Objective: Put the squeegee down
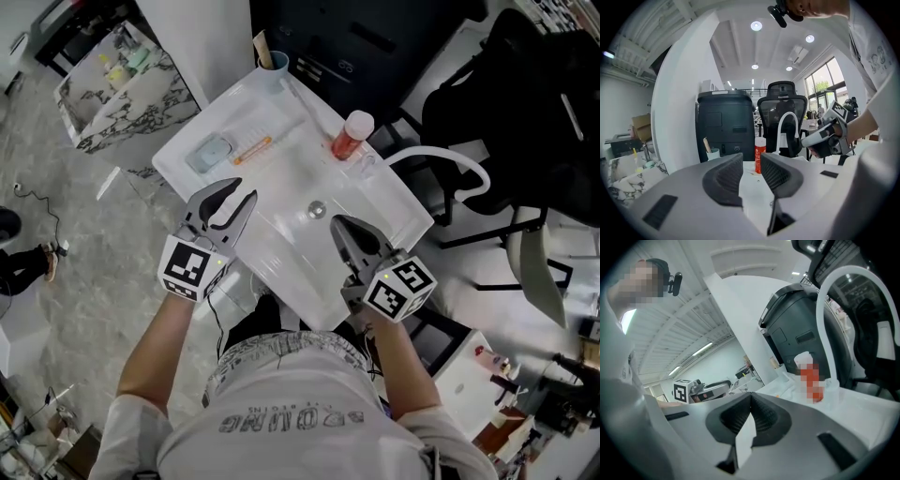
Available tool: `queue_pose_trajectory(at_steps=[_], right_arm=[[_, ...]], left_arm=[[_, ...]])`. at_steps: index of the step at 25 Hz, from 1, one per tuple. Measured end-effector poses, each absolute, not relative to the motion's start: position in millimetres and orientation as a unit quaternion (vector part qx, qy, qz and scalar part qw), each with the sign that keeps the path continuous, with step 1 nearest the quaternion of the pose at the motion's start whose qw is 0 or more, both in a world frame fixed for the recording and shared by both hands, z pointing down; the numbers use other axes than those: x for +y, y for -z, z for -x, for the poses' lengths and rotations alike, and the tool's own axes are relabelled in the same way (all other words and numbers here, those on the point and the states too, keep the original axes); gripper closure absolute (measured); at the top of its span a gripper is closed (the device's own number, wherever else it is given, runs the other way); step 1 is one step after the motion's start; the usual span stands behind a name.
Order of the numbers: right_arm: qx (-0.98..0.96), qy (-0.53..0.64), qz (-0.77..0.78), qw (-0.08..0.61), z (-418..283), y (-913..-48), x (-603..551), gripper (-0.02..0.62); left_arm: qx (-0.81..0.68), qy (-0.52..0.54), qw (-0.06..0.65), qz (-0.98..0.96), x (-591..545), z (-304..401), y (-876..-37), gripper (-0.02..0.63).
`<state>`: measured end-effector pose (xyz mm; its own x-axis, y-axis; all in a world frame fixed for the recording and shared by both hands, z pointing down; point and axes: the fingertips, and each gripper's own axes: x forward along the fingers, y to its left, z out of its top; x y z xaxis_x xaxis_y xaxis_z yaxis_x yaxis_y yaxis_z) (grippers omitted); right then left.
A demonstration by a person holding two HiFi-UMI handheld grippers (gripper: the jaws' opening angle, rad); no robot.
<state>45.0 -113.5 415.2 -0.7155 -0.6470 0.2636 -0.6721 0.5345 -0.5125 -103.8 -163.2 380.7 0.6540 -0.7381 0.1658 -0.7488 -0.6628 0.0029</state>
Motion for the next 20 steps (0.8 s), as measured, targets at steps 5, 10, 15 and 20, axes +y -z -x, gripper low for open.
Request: queue_pose_trajectory(at_steps=[5, 10, 15, 20], right_arm=[[-0.877, -0.296, -0.377, 0.015, -41, -410, -113, 0.589], [-0.879, -0.288, -0.381, 0.014, -41, -405, -114, 0.588], [-0.879, -0.282, -0.385, 0.011, -44, -399, -109, 0.588], [-0.879, -0.278, -0.388, 0.011, -49, -396, -100, 0.588]], left_arm=[[-0.412, -0.059, 0.039, -0.908, -148, 107, -367, 0.492], [-0.41, -0.055, 0.039, -0.91, -137, 111, -362, 0.509], [-0.408, -0.047, 0.037, -0.911, -126, 108, -351, 0.525], [-0.409, -0.034, 0.036, -0.911, -113, 103, -344, 0.532]])
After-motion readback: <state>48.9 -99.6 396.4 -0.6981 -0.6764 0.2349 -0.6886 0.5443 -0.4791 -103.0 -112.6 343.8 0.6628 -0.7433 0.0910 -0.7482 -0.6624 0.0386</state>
